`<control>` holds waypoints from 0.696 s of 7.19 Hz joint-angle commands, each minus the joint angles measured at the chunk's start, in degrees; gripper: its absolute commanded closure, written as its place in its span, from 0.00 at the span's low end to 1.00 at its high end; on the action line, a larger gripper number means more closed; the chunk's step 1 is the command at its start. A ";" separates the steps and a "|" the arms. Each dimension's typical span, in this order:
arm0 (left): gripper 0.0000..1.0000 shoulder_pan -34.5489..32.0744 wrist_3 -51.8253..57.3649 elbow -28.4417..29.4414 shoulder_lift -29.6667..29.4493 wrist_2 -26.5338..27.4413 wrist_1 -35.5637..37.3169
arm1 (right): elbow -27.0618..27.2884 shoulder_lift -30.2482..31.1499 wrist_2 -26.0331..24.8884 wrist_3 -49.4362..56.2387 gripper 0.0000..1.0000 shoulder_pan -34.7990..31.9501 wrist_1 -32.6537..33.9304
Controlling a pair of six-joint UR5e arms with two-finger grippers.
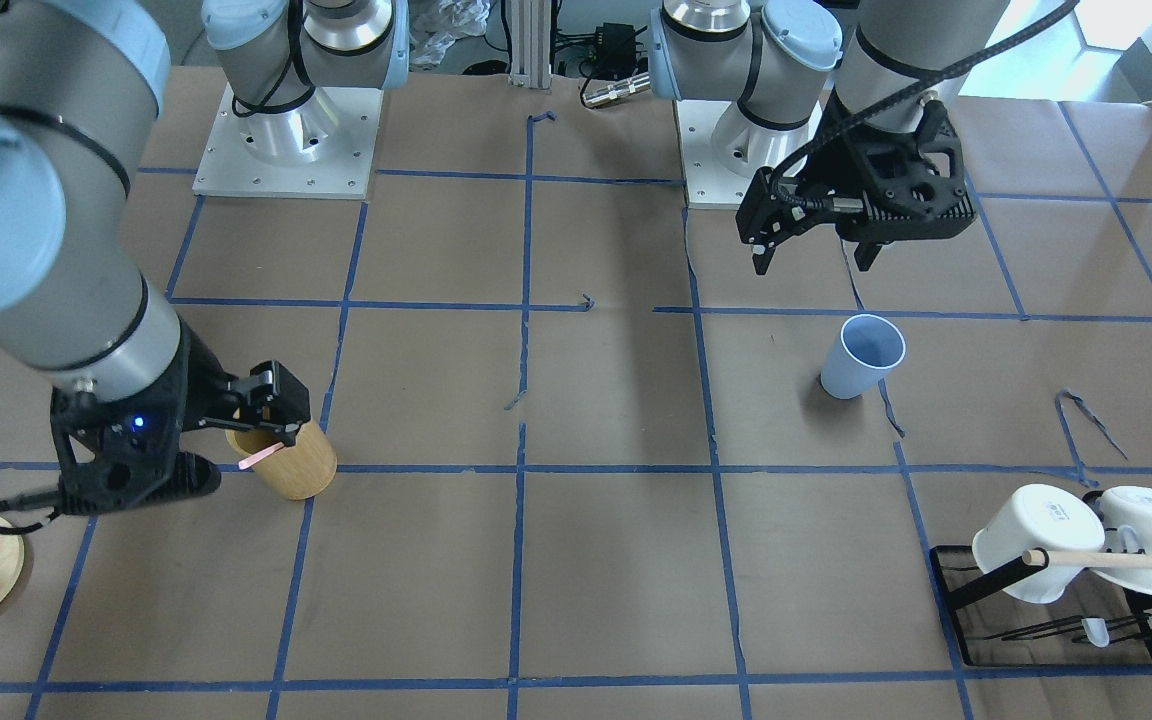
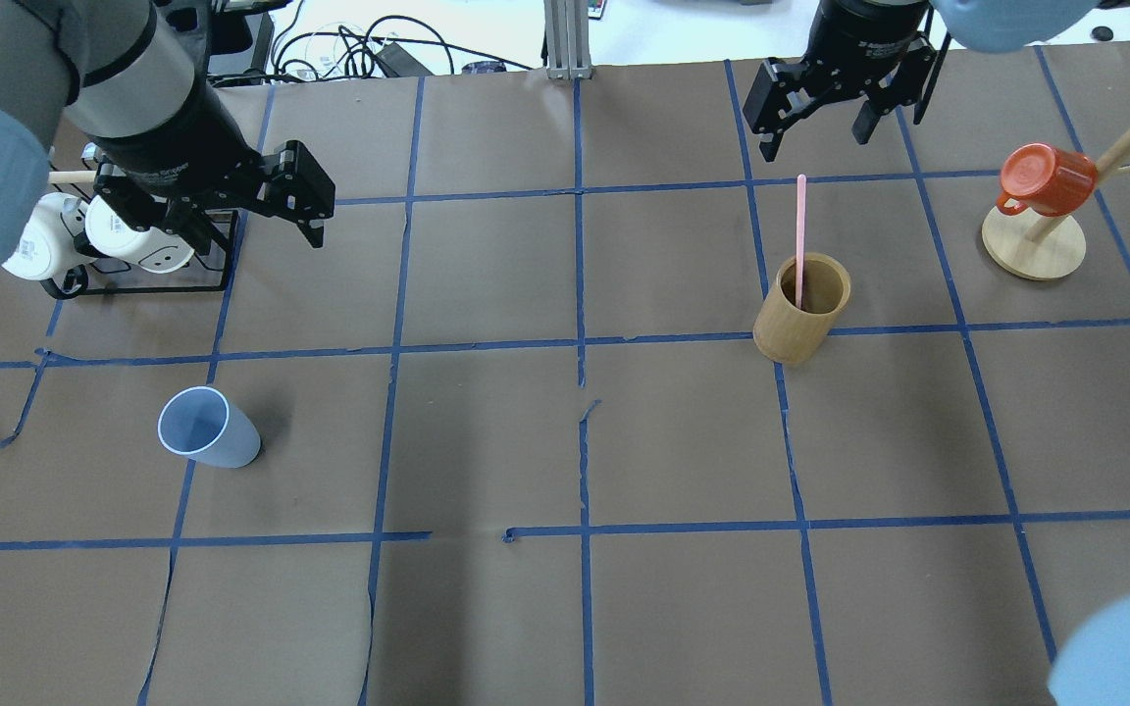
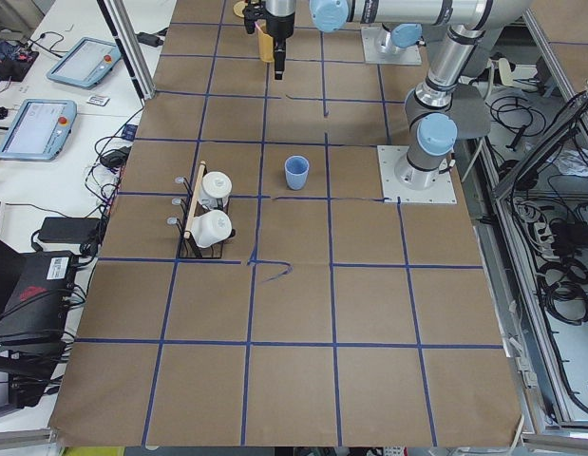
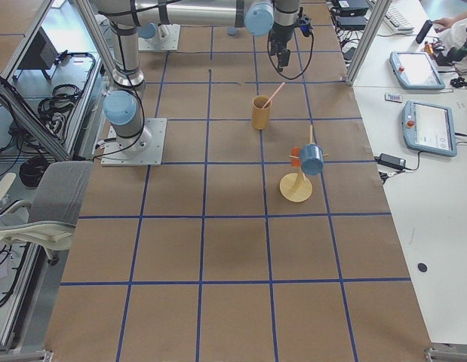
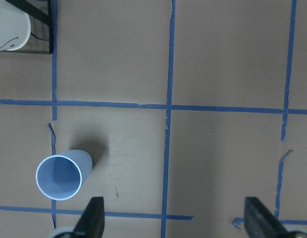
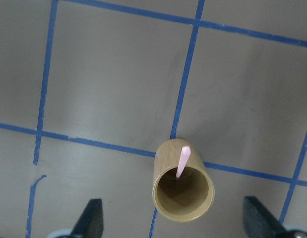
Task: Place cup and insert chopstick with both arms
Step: 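Lower right gripper onto pink chopstick while left gripper descends to blue cup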
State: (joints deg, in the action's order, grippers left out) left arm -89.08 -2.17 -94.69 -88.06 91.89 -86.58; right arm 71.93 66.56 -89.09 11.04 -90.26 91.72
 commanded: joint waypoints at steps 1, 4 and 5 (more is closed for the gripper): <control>0.00 4.58 9.22 -7.05 0.35 0.14 0.89 | -1.88 -5.90 -3.35 0.91 0.00 0.00 -1.54; 0.02 14.10 19.38 -19.17 0.88 0.49 9.98 | 0.30 -6.89 -3.29 0.39 0.00 0.00 -7.76; 0.02 14.37 19.48 -22.78 0.01 0.49 15.86 | 0.58 -6.88 -3.20 0.47 0.00 0.00 -7.70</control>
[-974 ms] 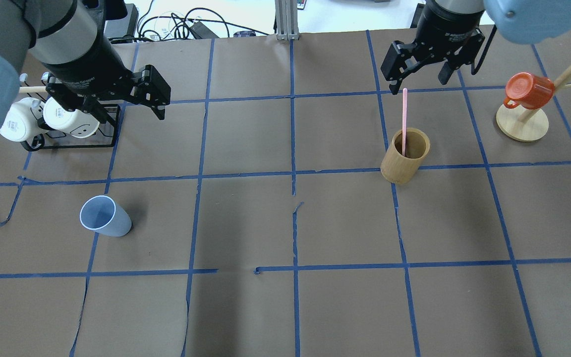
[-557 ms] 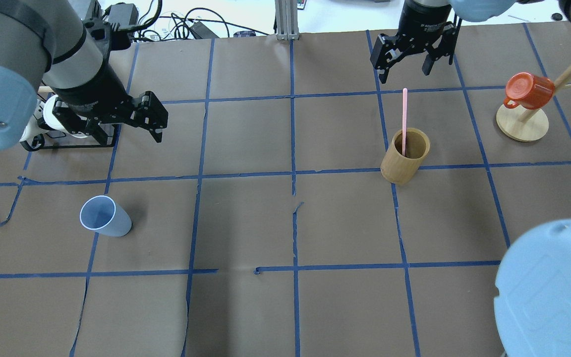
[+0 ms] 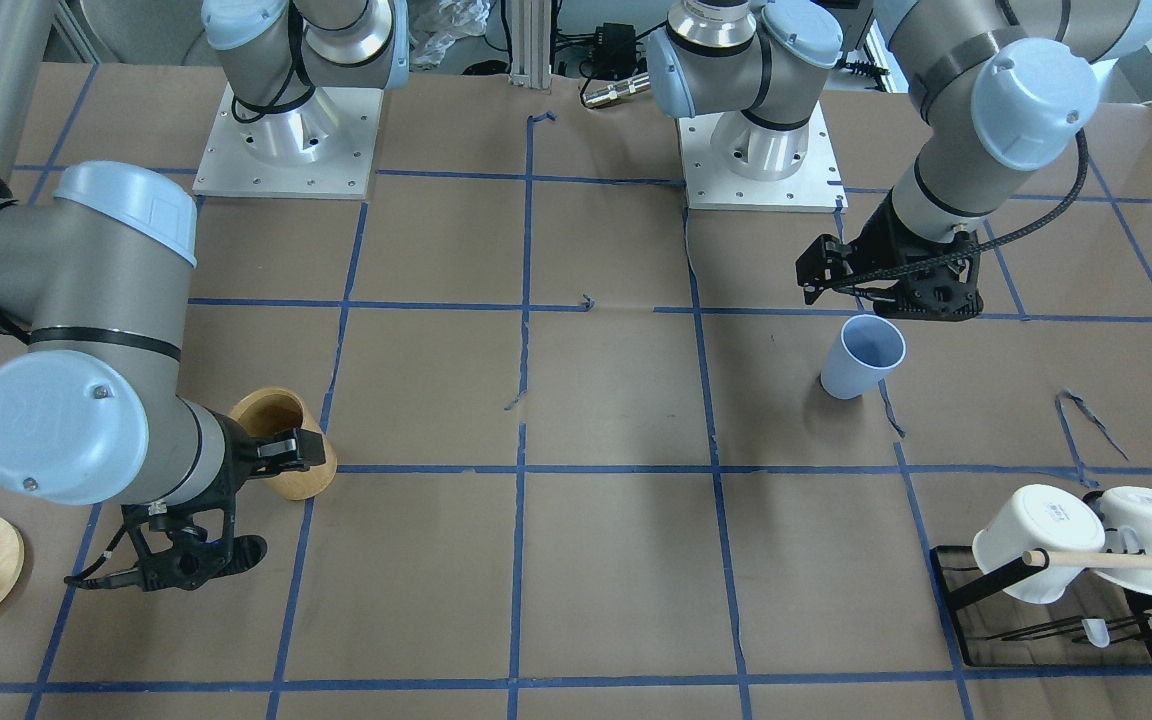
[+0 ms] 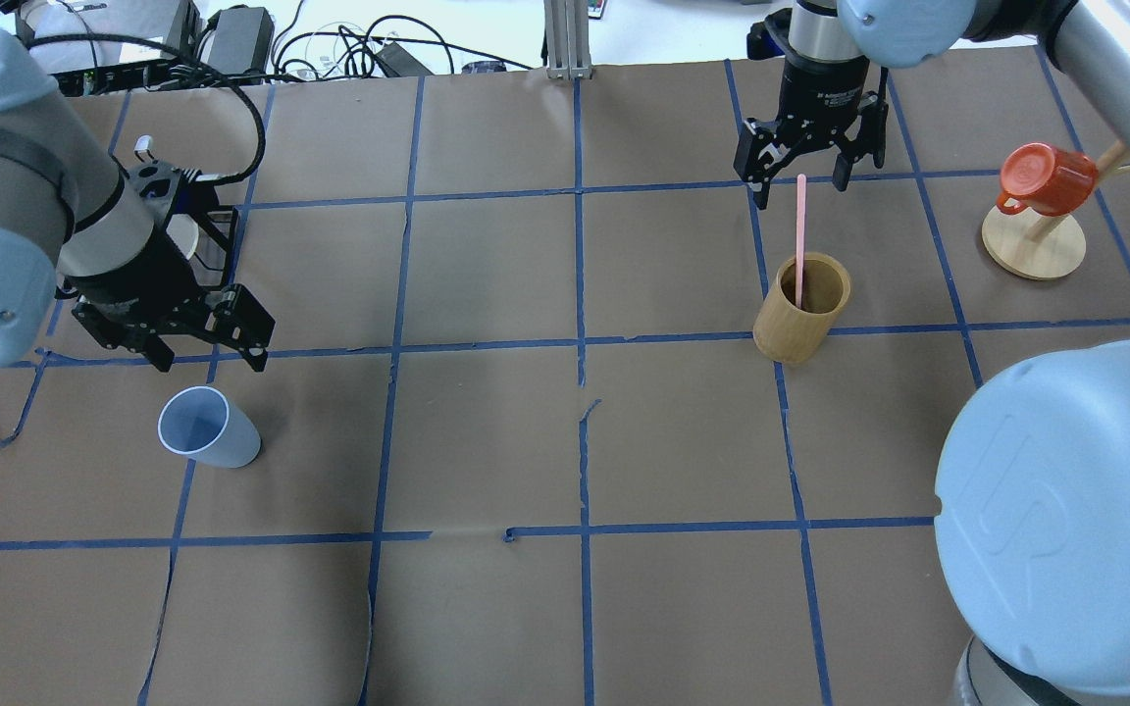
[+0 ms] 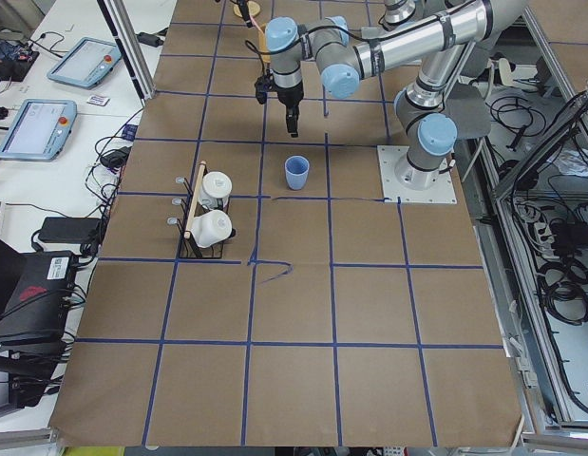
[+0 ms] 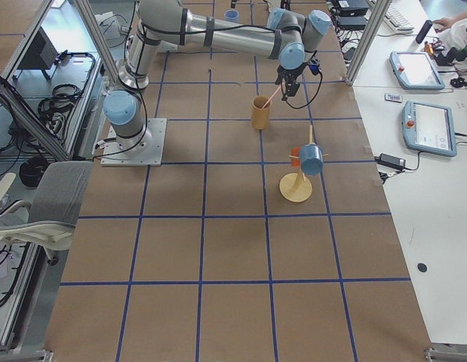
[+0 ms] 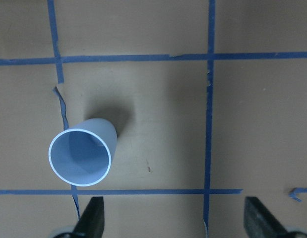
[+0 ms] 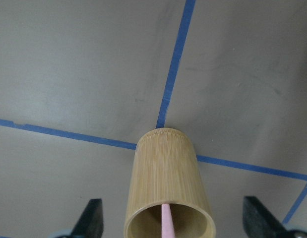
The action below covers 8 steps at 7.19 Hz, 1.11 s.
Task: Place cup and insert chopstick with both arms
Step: 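Lower right gripper onto pink chopstick while left gripper descends to blue cup, then grasp the blue cup rim with the left gripper while the right gripper grips the chopstick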
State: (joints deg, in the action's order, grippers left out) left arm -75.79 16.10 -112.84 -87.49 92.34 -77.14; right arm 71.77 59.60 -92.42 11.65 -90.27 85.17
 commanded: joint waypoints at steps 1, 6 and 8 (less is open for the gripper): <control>0.06 1.86 2.60 -7.37 -0.75 0.03 10.56 | 0.83 0.34 -0.04 -0.22 0.16 -0.08 -1.76; 0.58 2.93 3.59 -10.04 -3.11 2.93 14.12 | 0.83 1.22 0.14 -0.22 0.54 -0.26 -1.32; 1.00 2.93 3.23 -9.95 -3.74 2.76 14.65 | 0.83 2.18 -0.04 -0.22 0.68 -0.35 -1.23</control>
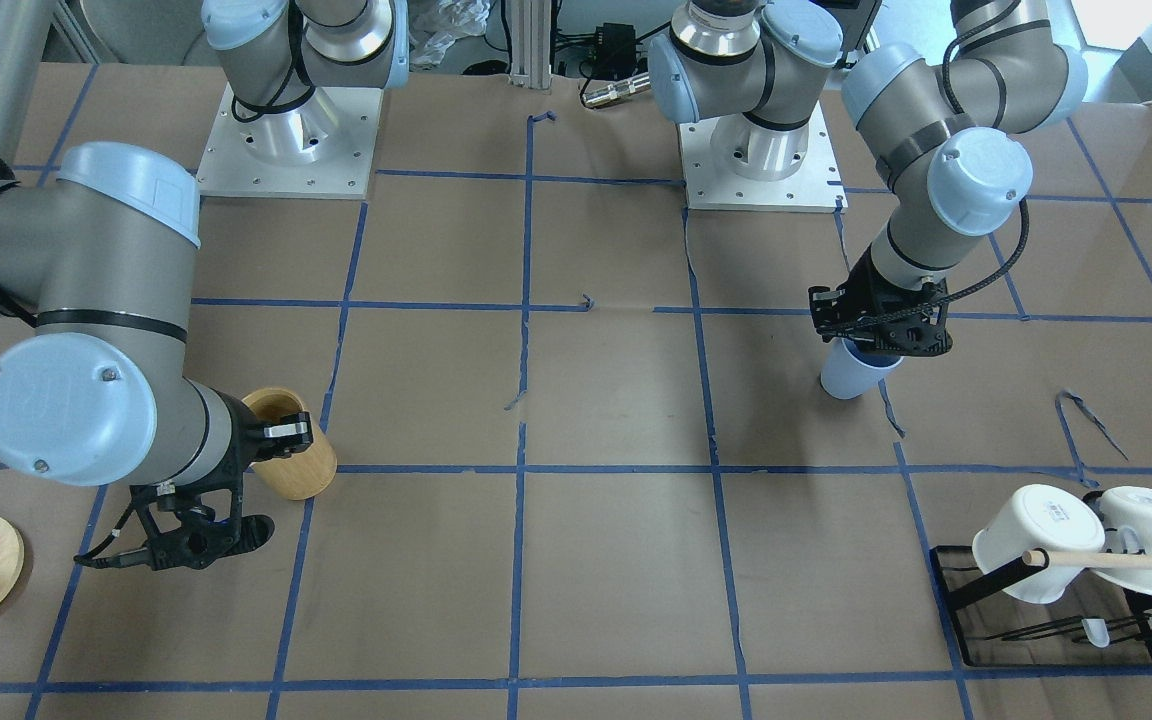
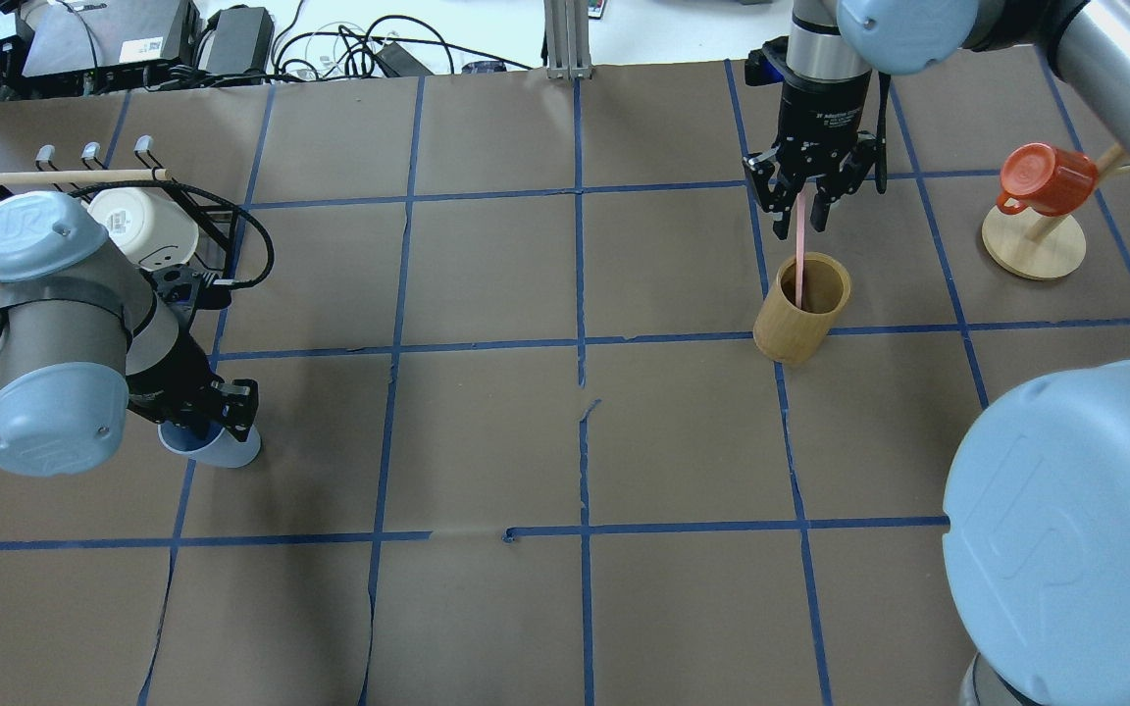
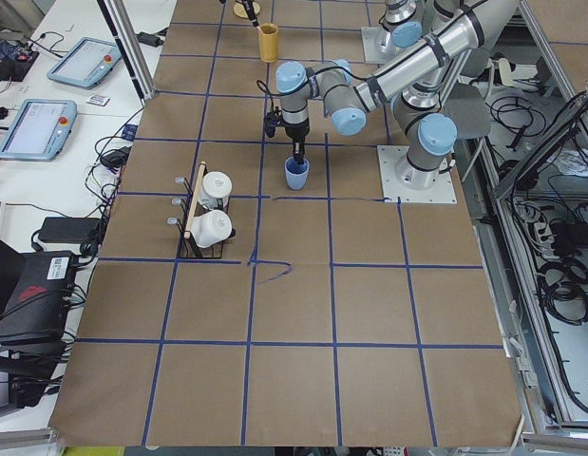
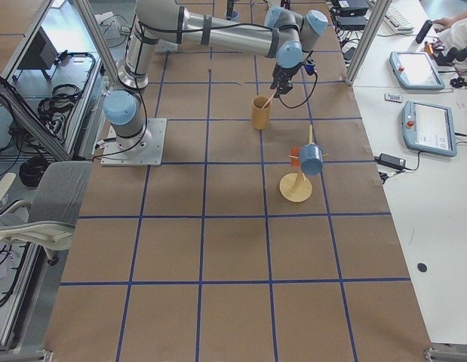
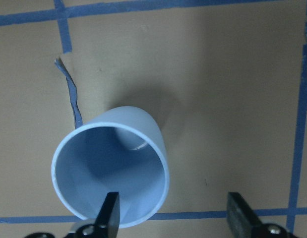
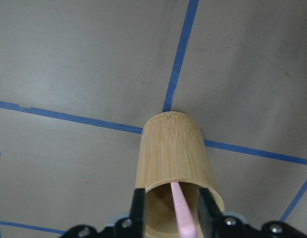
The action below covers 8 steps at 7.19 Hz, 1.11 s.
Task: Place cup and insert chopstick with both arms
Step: 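Grasp the blue cup rim with the left gripper while the right gripper grips the chopstick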
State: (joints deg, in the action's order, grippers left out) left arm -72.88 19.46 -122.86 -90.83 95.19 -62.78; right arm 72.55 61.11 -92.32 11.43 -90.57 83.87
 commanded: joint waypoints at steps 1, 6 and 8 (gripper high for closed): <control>1.00 0.02 -0.12 0.16 -0.49 -0.17 0.47 | 0.05 0.85 -0.31 -0.01 0.76 -0.05 -0.11; 1.00 -12.32 -24.72 7.71 -2.41 -6.94 0.72 | 0.05 2.17 -0.58 -0.01 0.89 -0.31 -0.37; 1.00 -23.66 -43.02 13.75 -6.88 -7.03 0.65 | 0.05 3.56 -0.49 -0.01 0.93 -0.31 -1.16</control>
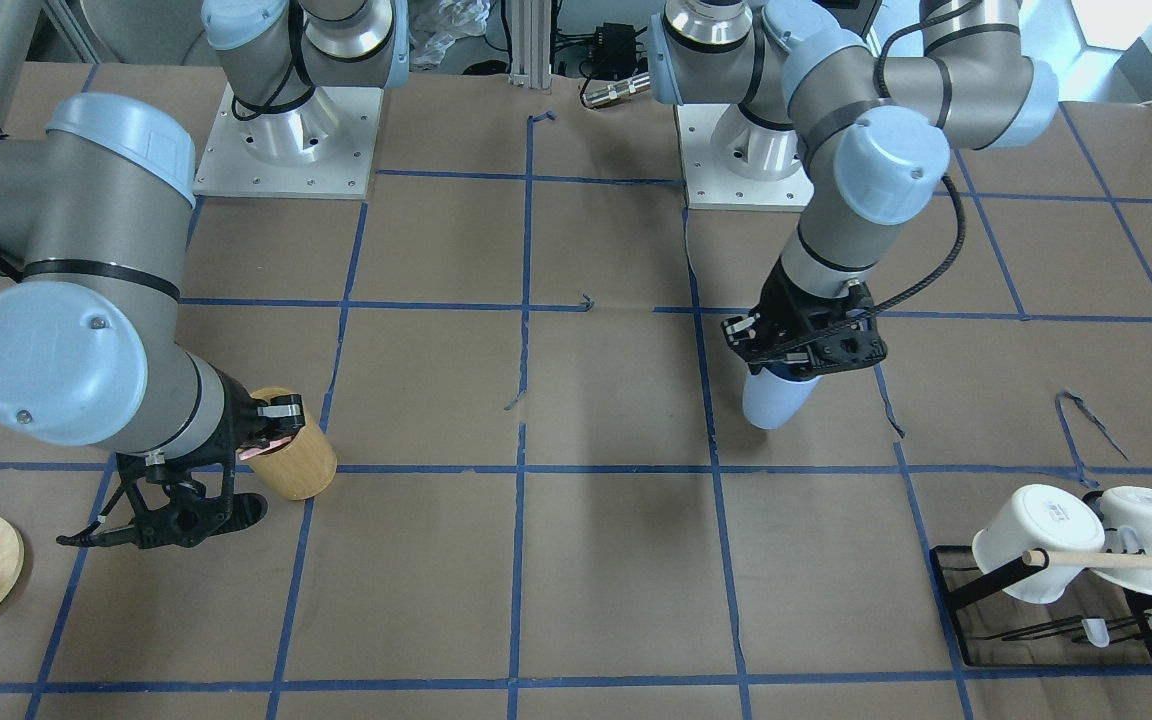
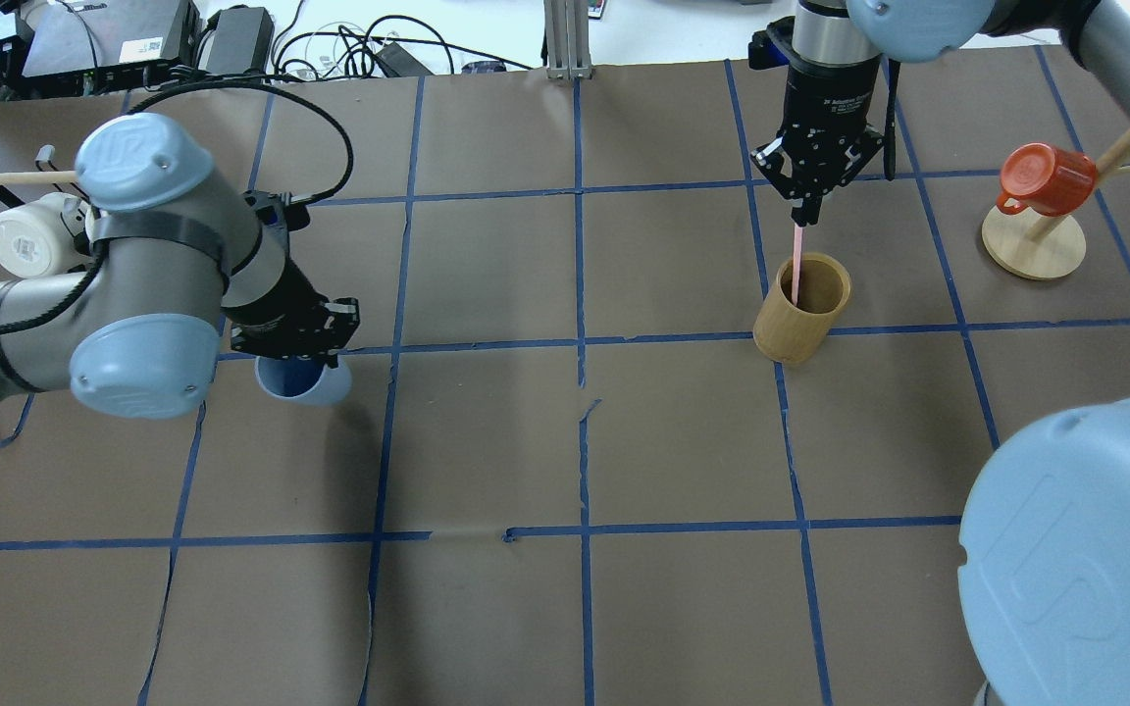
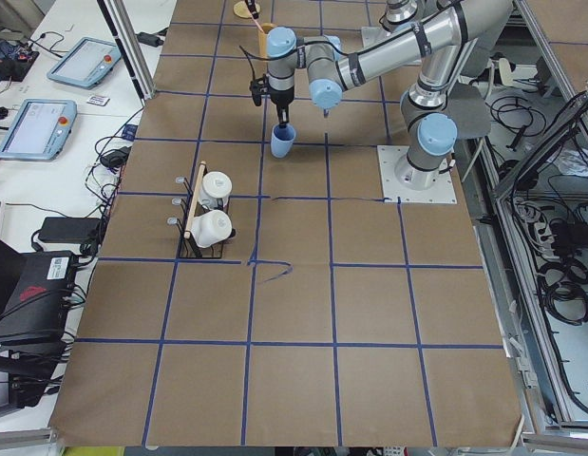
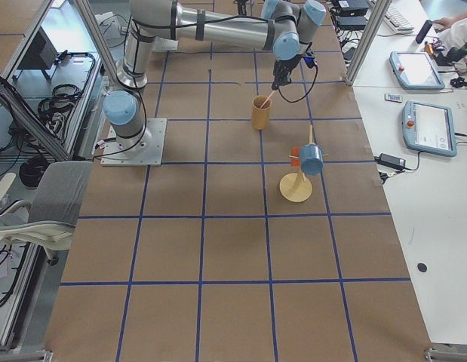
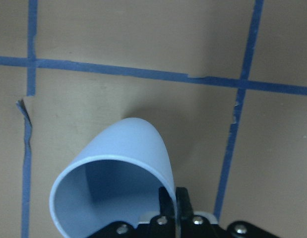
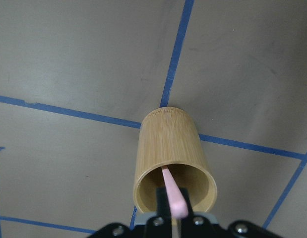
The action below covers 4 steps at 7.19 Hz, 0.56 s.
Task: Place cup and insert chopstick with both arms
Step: 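Carry blue cup toward bamboo cup with left gripper while right lifts chopstick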
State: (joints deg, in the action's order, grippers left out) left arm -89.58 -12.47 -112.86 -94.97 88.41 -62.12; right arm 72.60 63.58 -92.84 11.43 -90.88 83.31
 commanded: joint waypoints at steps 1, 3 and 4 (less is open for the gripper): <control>1.00 -10.32 -16.66 7.36 -5.81 -1.39 0.15 | 0.00 3.46 0.37 0.00 0.97 0.00 -0.95; 1.00 -14.99 -22.58 17.01 -12.57 -5.34 0.15 | -0.17 8.64 1.26 -0.09 1.00 -0.18 -0.95; 1.00 -15.97 -23.38 20.19 -15.74 -5.53 0.24 | 0.00 11.71 1.08 0.00 1.00 -0.18 -1.04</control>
State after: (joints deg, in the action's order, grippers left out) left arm -103.59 -33.76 -97.18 -106.75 83.78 -61.94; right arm 72.52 71.80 -91.75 11.37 -91.04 82.38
